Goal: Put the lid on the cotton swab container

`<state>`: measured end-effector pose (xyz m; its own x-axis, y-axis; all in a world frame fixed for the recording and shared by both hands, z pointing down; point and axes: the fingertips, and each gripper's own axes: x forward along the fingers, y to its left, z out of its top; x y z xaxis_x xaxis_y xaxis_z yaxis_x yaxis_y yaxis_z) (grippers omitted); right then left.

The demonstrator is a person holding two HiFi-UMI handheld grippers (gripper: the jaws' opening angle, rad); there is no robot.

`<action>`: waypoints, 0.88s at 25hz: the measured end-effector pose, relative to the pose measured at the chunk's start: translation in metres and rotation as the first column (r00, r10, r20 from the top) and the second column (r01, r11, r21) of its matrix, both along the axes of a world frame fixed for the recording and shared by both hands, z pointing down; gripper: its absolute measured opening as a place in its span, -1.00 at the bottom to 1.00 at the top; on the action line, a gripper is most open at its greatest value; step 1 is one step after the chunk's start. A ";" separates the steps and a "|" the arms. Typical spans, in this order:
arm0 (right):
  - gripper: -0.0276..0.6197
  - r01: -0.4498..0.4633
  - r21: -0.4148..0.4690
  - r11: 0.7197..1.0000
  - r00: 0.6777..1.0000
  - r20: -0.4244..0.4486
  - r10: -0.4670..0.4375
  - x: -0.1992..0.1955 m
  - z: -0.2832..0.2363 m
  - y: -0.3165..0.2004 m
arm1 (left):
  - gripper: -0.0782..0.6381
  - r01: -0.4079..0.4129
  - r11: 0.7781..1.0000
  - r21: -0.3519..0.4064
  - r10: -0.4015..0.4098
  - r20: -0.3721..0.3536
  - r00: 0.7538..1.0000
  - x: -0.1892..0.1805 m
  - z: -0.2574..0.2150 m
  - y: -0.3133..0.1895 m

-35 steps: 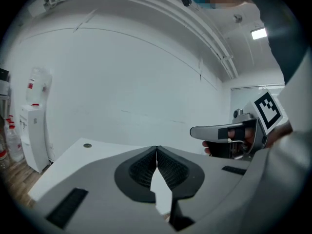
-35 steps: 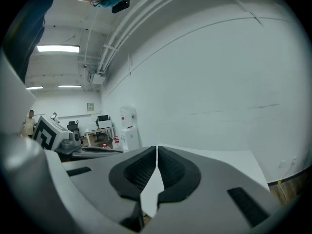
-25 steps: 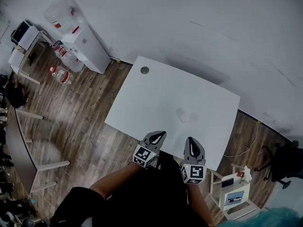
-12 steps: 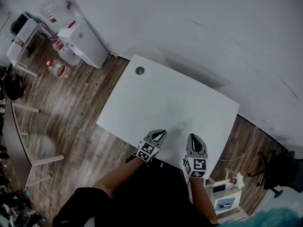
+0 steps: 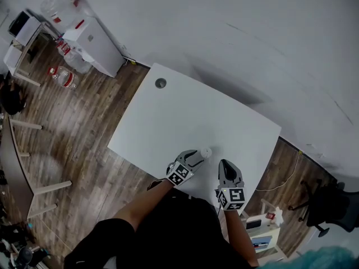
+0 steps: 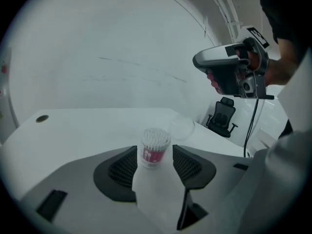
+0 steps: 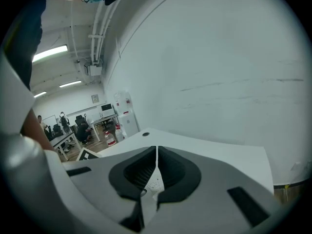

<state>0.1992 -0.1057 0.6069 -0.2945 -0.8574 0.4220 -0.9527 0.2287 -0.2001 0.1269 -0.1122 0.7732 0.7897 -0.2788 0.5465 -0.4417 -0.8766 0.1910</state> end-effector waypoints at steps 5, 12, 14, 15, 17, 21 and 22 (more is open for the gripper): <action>-0.81 0.009 -0.031 0.999 0.999 -0.048 -0.011 0.010 0.015 -0.007 | -0.12 -0.058 0.998 0.020 0.057 0.062 0.996 0.014 0.017 -0.006; -0.81 -0.036 -0.075 0.997 0.997 -0.065 0.031 0.027 0.030 -0.004 | -0.07 -0.083 0.995 0.060 0.076 0.102 0.992 0.023 0.029 -0.011; -0.81 -0.047 -0.093 0.995 0.997 -0.062 0.041 0.032 0.035 -0.003 | -0.07 -0.078 0.995 0.060 0.073 0.077 0.994 0.031 0.024 -0.012; -0.81 -0.055 -0.103 0.993 0.997 -0.056 0.050 0.034 0.037 -0.002 | -0.07 -0.082 0.995 0.061 0.078 0.071 0.994 0.034 0.023 -0.012; -0.81 -0.062 -0.121 0.991 0.997 -0.044 0.057 0.035 0.043 0.000 | -0.07 -0.088 0.994 0.064 0.083 0.070 0.994 0.038 0.022 -0.013; -0.81 -0.022 -0.137 0.990 0.999 -0.048 0.016 0.029 0.054 0.006 | -0.07 -0.080 0.995 0.064 0.075 0.084 0.994 0.040 0.026 -0.014; -0.81 -0.007 -0.136 0.991 0.999 -0.049 0.000 0.028 0.056 0.008 | -0.07 -0.078 0.995 0.064 0.072 0.087 0.994 0.040 0.027 -0.014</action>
<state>0.2276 -0.0973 0.6631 -0.2675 -0.7921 0.5487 -0.9629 0.1988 -0.1824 0.1664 -0.1261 0.7999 0.7618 -0.2591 0.5938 -0.3863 -0.9175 0.0953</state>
